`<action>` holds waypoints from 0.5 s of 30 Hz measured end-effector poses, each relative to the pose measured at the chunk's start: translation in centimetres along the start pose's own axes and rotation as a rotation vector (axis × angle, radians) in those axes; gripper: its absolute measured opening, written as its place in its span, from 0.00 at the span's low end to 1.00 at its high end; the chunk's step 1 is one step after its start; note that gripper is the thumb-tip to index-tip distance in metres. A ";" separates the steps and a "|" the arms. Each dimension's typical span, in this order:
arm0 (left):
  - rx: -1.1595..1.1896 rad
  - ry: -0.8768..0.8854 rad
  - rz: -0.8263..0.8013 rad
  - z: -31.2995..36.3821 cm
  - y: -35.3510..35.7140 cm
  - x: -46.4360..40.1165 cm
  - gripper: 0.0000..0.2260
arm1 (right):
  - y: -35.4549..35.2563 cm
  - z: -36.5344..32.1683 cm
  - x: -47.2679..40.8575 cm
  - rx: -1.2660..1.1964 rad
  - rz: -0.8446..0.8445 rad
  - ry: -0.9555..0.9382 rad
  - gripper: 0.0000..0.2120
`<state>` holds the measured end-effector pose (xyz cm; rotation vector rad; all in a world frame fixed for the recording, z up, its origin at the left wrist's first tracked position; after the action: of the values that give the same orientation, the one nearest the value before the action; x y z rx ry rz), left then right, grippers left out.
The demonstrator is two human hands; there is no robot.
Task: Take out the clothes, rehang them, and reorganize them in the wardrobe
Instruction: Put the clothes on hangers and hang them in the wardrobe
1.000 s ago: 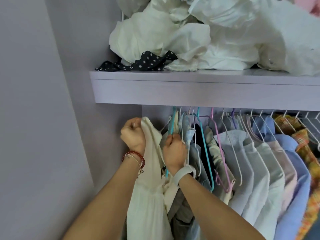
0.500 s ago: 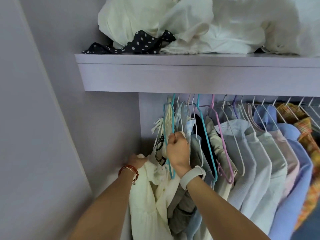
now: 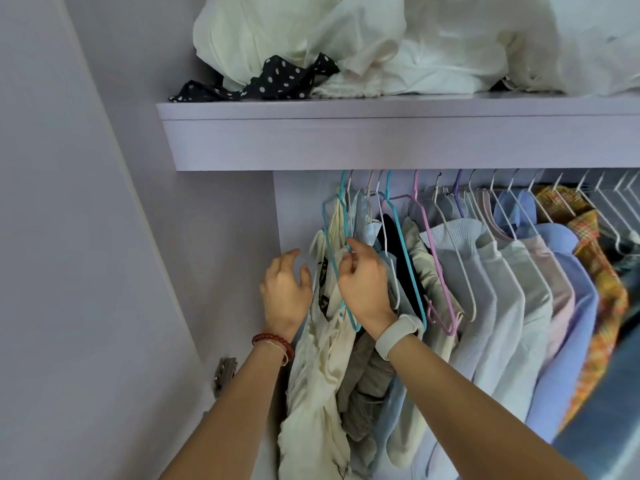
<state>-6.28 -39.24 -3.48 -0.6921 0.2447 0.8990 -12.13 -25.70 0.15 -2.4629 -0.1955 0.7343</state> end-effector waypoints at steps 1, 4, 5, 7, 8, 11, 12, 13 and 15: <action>-0.046 0.037 0.010 0.9 -0.5 0.4 0.17 | -0.3 -0.1 0.6 0.018 -0.006 -0.029 0.16; -0.197 0.167 0.031 3.2 -1.8 2.1 0.18 | -2.5 0.0 2.7 0.084 0.050 -0.123 0.17; -0.234 0.210 0.039 3.8 -2.2 2.9 0.18 | -3.5 0.2 3.5 0.122 0.082 -0.165 0.16; -0.267 0.276 0.064 4.6 -2.8 5.2 0.17 | -5.8 0.9 5.5 0.211 0.139 -0.250 0.16; -0.275 0.294 0.068 4.7 -2.9 6.5 0.17 | -6.9 1.7 6.5 0.254 0.161 -0.279 0.15; -0.324 0.289 -0.013 3.9 -1.3 11.7 0.16 | -9.8 5.6 10.5 0.378 0.126 -0.263 0.15; -0.336 0.253 -0.074 3.2 -0.4 13.4 0.17 | -10.5 7.2 11.8 0.402 0.089 -0.229 0.15; -0.347 0.208 -0.155 2.7 1.0 15.3 0.18 | -11.6 9.2 13.5 0.417 0.053 -0.171 0.15; -0.375 0.139 -0.311 2.5 4.0 19.4 0.20 | -14.4 13.0 17.5 0.468 0.010 -0.048 0.16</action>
<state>2.24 -23.58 -12.49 -1.1094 0.0864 0.6025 -4.22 -2.58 -9.04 -2.0049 -0.0236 0.7469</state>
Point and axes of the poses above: each hand's wrist, its own x-axis away from the middle knuckle, its own y-axis out of the palm, z = x × y, the point moved 8 cm from there along -x, towards the middle knuckle, and after that the axes turned 7 degrees about x, right-handed, at the moved point
